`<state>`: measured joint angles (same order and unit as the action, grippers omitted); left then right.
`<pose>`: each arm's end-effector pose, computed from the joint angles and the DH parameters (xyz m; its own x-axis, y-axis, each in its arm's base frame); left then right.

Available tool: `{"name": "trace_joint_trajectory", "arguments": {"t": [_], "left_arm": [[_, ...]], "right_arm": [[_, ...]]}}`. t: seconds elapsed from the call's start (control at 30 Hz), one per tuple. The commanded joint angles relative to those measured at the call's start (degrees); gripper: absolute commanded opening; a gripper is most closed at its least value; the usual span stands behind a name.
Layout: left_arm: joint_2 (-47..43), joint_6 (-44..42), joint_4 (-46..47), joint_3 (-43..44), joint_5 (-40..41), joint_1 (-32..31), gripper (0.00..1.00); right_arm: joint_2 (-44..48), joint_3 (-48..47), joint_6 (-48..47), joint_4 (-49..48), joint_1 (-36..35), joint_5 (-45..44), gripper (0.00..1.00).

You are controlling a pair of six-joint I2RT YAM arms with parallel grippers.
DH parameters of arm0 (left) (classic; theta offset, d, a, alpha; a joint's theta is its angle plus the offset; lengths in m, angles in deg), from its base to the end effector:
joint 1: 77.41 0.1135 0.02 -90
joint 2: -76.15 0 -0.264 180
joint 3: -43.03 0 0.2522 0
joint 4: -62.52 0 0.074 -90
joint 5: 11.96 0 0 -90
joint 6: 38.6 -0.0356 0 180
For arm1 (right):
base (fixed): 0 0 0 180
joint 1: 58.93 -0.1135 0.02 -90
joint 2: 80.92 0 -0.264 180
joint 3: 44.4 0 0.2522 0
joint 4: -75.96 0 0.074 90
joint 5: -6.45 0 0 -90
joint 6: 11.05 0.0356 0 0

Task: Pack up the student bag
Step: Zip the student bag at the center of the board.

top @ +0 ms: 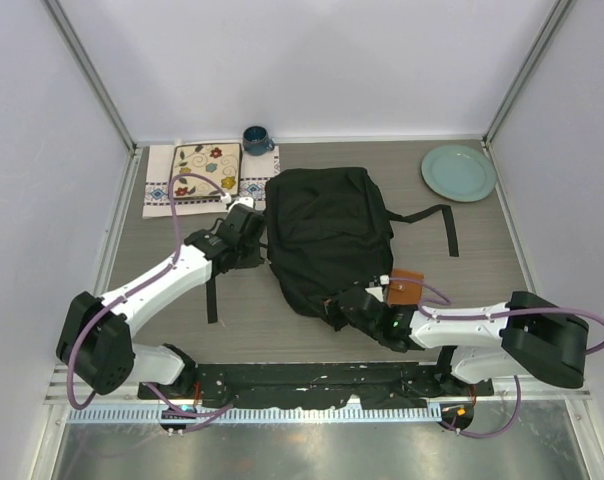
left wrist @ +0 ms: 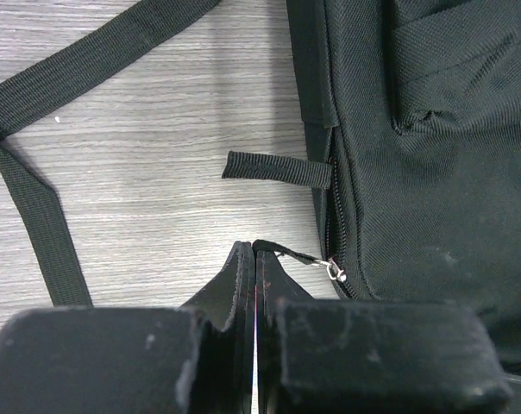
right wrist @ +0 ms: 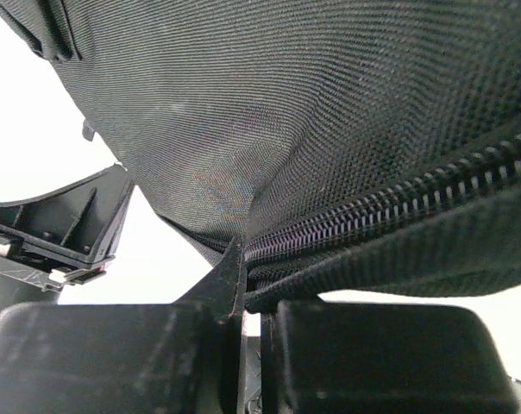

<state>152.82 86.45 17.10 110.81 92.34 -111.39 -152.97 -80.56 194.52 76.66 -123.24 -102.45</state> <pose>0.2301 -0.1445 0.2433 -0.7938 -0.1361 -0.5928 -0.0412 0.9844 -0.1708 0.1098 0.2017 0.1526 -0.5558 0.8132 0.1724 0.5524 0.2064 0.8076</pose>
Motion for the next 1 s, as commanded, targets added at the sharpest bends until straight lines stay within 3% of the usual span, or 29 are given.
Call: {"name": "trace_joint_trajectory", "arguments": {"t": [0.0,0.07,0.17,0.2,0.23,0.27,0.3,0.37,0.4,0.43,0.47,0.6,0.67,0.83,0.9,0.97], "left_arm": [[-1.4,-2.8,0.9,2.3,9.8,4.2,0.00],[-1.8,-3.0,-0.5,2.8,8.3,4.5,0.00],[-4.5,-3.1,-0.9,2.1,4.7,4.5,0.17],[-5.5,-3.1,-1.1,1.8,4.4,4.5,0.24],[-6.7,-2.9,-1.3,1.2,4.5,4.5,0.45],[-9.1,-3.0,-2.4,1.2,4.7,4.5,0.49],[-10.3,-3.1,-3.3,1.3,4.9,4.5,0.58],[-13.7,-3.3,-5.9,1.5,5.7,4.6,0.71],[-14.7,-3.4,-6.7,1.5,6.1,4.6,0.80],[-15.4,-3.5,-7.7,1.4,6.1,4.6,0.82],[-16.4,-3.6,-8.2,1.4,6.1,4.6,0.83],[-17.7,-2.5,-10.2,1.7,4.9,4.6,0.94],[-18.5,-2.3,-11.1,2.0,4.2,4.6,1.00],[-22.3,-0.6,-10.0,1.5,2.8,4.6,1.00],[-22.7,0.0,-9.5,1.5,1.4,4.6,0.99],[-22.3,0.8,-8.9,1.6,0.3,4.6,1.00]], "right_arm": [[-1.7,-0.1,3.2,5.1,-1.4,0.1,0.01],[-2.1,-1.0,1.7,5.6,-1.9,0.2,0.01],[-2.9,-5.7,-4.3,8.3,-2.4,0.3,0.01],[-3.4,-7.0,-6.0,8.7,-2.6,0.4,0.02],[-4.0,-8.4,-8.1,8.8,-2.6,0.9,0.06],[-4.7,-10.3,-13.1,8.9,-2.3,4.1,0.13],[-4.6,-10.6,-16.1,8.4,-1.6,6.5,0.40],[-2.3,-10.4,-28.0,6.3,2.1,15.6,0.53],[-1.1,-10.7,-31.7,6.9,2.8,16.6,0.59],[0.3,-11.2,-34.9,7.6,3.4,16.8,0.65],[3.1,-13.1,-41.9,10.2,3.6,16.4,0.84],[7.0,-22.2,-56.5,24.6,3.6,12.0,0.84],[8.8,-24.6,-59.4,30.7,3.6,8.1,0.84],[14.6,-24.4,-67.2,35.6,6.3,-9.1,0.84],[13.2,-24.0,-69.6,34.6,11.4,-7.8,0.84],[7.5,-24.6,-74.3,31.8,14.1,0.8,0.85]]}}
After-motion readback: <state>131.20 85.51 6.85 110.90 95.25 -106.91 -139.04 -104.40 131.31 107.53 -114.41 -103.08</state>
